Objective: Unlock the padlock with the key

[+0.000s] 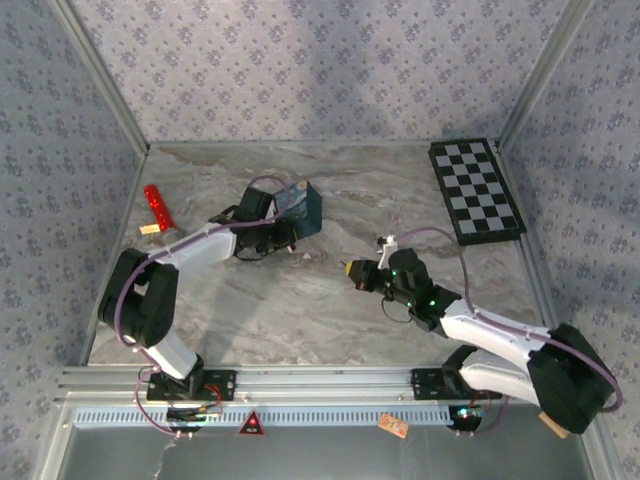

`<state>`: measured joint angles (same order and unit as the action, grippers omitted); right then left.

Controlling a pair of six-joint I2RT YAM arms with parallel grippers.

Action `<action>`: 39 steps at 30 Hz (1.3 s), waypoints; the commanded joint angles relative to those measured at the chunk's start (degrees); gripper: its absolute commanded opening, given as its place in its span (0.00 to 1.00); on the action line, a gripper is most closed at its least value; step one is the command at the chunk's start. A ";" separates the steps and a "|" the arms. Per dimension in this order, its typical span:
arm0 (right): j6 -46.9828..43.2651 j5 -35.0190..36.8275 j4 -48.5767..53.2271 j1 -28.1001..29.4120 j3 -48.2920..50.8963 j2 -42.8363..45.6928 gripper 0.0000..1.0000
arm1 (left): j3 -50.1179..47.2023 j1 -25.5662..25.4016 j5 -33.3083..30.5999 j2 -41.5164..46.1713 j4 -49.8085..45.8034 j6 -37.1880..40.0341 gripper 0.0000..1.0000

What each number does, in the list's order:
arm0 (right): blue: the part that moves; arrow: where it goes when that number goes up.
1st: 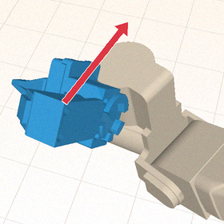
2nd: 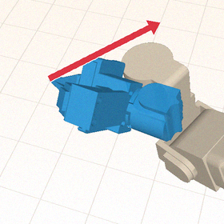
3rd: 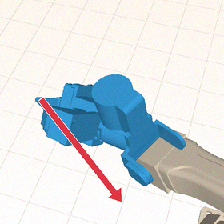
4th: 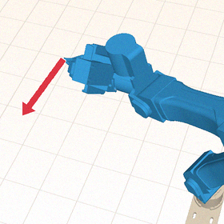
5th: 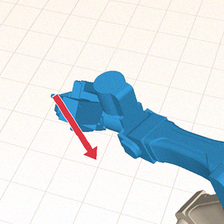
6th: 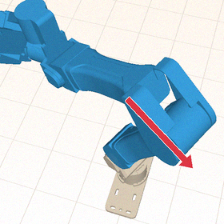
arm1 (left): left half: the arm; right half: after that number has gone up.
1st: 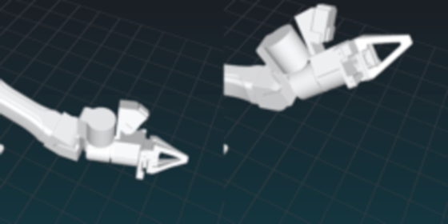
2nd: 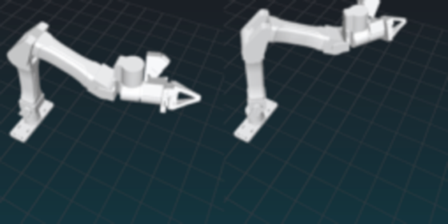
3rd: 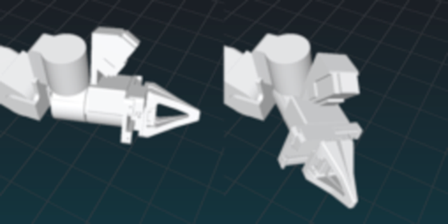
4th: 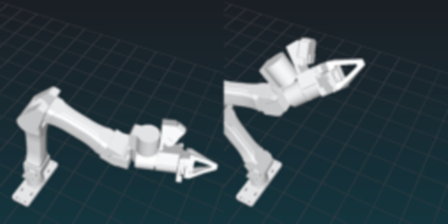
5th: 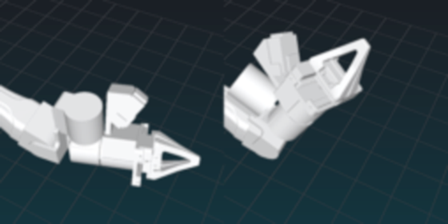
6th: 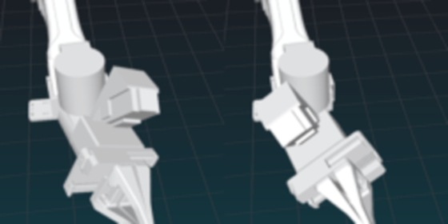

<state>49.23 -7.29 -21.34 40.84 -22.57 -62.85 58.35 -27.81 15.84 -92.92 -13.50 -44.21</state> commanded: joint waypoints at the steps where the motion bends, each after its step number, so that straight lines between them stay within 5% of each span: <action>1: 2.62 -0.79 -6.38 0.37 -2.19 -3.12 0.00 | 1.59 0.34 3.82 1.50 3.06 -2.03 0.07; 16: 4.57 -1.85 -12.41 2.84 -3.27 -10.37 0.00 | 4.10 0.50 1.61 1.35 -1.27 -1.06 0.05; 25: 1.86 0.20 -7.33 2.68 -2.75 -6.47 0.00 | 19.23 -4.02 -20.39 -6.61 -27.89 10.44 0.05; 39: -0.15 1.66 2.14 -2.92 1.11 7.07 0.00 | 23.51 -13.71 -41.27 -17.75 -32.90 10.40 0.04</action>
<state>50.35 -6.74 -22.39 38.68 -22.46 -57.36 79.83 -40.53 -18.20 -110.43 -43.94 -33.50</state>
